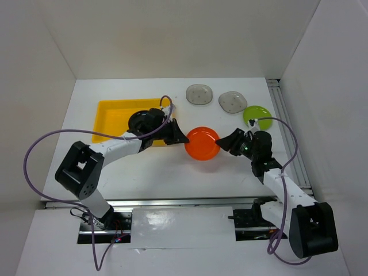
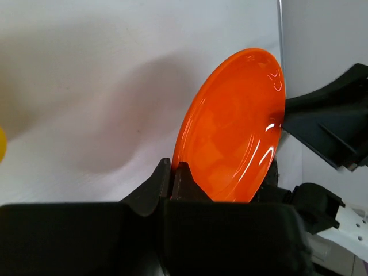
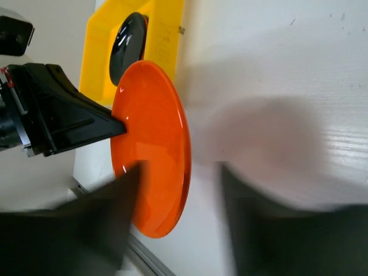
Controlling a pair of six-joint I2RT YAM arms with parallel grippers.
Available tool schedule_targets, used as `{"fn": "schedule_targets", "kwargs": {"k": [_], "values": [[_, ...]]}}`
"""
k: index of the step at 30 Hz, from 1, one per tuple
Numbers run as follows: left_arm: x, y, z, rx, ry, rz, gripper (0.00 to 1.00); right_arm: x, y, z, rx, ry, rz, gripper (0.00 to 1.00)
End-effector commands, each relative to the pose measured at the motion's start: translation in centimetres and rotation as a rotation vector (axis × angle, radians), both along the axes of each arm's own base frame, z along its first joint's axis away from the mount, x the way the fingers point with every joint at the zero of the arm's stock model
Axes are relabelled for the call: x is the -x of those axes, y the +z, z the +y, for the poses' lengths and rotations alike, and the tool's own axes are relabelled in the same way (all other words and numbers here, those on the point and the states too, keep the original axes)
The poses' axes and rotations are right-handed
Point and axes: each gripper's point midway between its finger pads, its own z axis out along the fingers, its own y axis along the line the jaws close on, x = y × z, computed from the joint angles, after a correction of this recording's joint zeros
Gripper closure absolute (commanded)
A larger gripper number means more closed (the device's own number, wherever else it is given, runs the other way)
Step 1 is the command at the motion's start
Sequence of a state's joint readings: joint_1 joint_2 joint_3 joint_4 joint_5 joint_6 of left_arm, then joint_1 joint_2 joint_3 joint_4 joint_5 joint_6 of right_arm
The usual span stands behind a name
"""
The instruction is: Place the plates into the plastic bin on the countertop
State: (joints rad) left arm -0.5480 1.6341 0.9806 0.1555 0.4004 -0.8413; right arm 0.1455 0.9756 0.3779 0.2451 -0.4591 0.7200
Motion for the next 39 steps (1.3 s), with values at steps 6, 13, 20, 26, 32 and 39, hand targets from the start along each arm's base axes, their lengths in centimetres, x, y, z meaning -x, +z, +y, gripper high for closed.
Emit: {"fn": "schedule_targets", "kwargs": {"k": [6,13,20,26,32,39], "values": [[-4.7,3.5,6.9,-0.115,0.325,-0.063,1.0,-5.1,3.9,-8.0,0.222,-0.494,-0.009,0.0],[-8.0,6.2,20.1,-0.224,0.789,-0.044,1.0,-2.7,-0.7,-19.0,0.298,-1.079,0.221,0.0],[-10.6,2.4,26.2,-0.192,0.919,0.014,1.0,-4.9,-4.9,-20.9,0.204,-1.074,0.195,0.0],[-11.5,-1.2,27.4,-0.166,0.921,0.106,1.0,-6.4,-6.0,-20.4,0.142,-1.011,0.148,0.0],[-11.0,-3.1,27.4,-0.192,0.917,0.158,0.71,-7.8,-6.9,-21.4,0.134,-1.029,0.187,0.0],[-10.0,-2.3,25.7,-0.238,0.87,0.142,0.01,-8.0,-9.8,-24.6,0.177,-1.088,0.302,0.0]]}}
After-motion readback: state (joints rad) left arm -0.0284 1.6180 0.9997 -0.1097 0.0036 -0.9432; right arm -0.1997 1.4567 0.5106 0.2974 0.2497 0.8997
